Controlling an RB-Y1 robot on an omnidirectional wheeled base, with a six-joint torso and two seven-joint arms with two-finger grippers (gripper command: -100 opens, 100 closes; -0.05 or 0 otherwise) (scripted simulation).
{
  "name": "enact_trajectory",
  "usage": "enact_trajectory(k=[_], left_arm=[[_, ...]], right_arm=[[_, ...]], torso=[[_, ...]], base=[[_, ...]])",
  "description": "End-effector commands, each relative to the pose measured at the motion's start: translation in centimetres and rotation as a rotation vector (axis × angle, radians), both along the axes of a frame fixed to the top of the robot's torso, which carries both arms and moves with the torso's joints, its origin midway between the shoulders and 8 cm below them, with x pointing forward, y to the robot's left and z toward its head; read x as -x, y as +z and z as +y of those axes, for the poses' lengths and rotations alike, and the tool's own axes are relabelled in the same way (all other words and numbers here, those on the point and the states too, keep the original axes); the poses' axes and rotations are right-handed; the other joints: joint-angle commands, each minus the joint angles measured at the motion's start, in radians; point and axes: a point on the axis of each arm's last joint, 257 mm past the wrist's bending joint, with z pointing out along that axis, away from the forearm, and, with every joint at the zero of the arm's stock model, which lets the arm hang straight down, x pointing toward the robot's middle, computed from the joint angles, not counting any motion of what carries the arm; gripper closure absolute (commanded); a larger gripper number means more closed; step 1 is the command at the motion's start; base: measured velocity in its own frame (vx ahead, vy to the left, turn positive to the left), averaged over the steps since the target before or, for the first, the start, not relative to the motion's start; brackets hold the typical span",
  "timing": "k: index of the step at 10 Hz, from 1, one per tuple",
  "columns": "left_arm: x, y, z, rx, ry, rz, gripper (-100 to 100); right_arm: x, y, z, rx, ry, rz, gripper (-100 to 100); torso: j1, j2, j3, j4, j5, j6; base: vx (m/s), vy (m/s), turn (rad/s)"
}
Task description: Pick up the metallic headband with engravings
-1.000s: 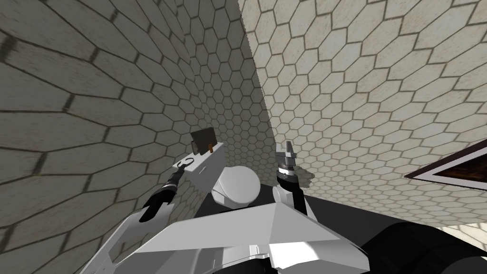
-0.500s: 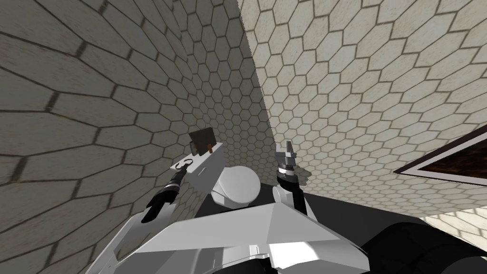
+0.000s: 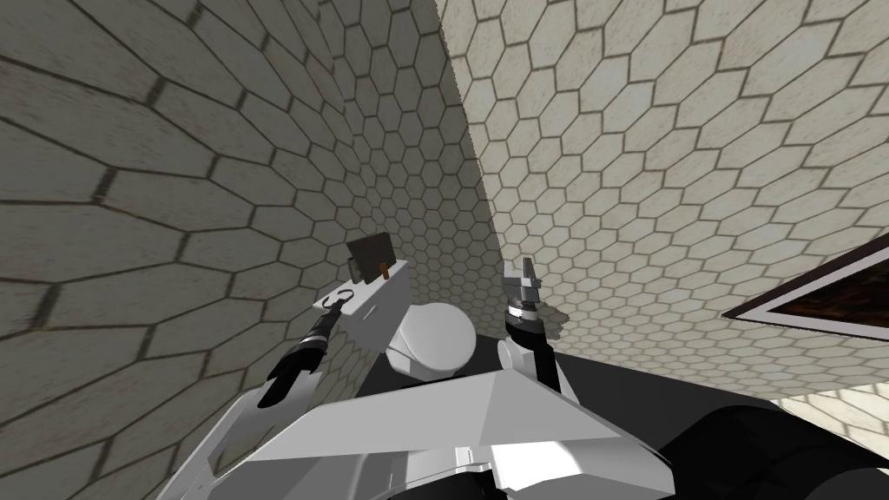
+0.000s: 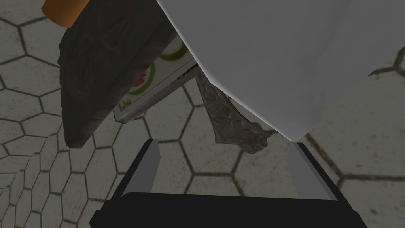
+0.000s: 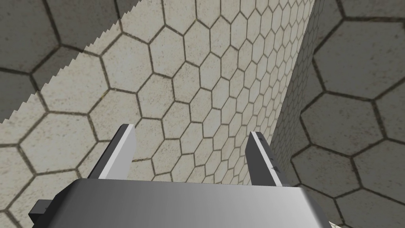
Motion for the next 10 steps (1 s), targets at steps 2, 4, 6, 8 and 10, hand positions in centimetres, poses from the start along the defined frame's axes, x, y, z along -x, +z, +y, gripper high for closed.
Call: enact_trajectory(k=[2,4,6,8,10], left_arm=[[0.0,0.0,0.0,0.0,0.0,0.0,100],[0.0,0.0,0.0,0.0,0.0,0.0,100],[0.0,0.0,0.0,0.0,0.0,0.0,100],[0.08,-0.03,-0.35,0.028,0.005,0.006,-100],[0.22,-0.1,-0.76,0.062,0.013,0.015,-100]], right_arm=[[0.0,0.0,0.0,0.0,0.0,0.0,0],[0.0,0.0,0.0,0.0,0.0,0.0,0],[0.0,0.0,0.0,0.0,0.0,0.0,0],[0.0,0.0,0.0,0.0,0.0,0.0,0],[0.0,0.0,0.0,0.0,0.0,0.0,0]], torso=[[0.0,0.0,0.0,0.0,0.0,0.0],[0.0,0.0,0.0,0.0,0.0,0.0],[0.0,0.0,0.0,0.0,0.0,0.0],[0.0,0.0,0.0,0.0,0.0,0.0],[0.0,0.002,0.001,0.0,0.0,0.0]], base=[[0.0,0.0,0.0],[0.0,0.0,0.0],[0.0,0.0,0.0],[-0.009,-0.003,-0.026],[-0.036,0.001,-0.043]])
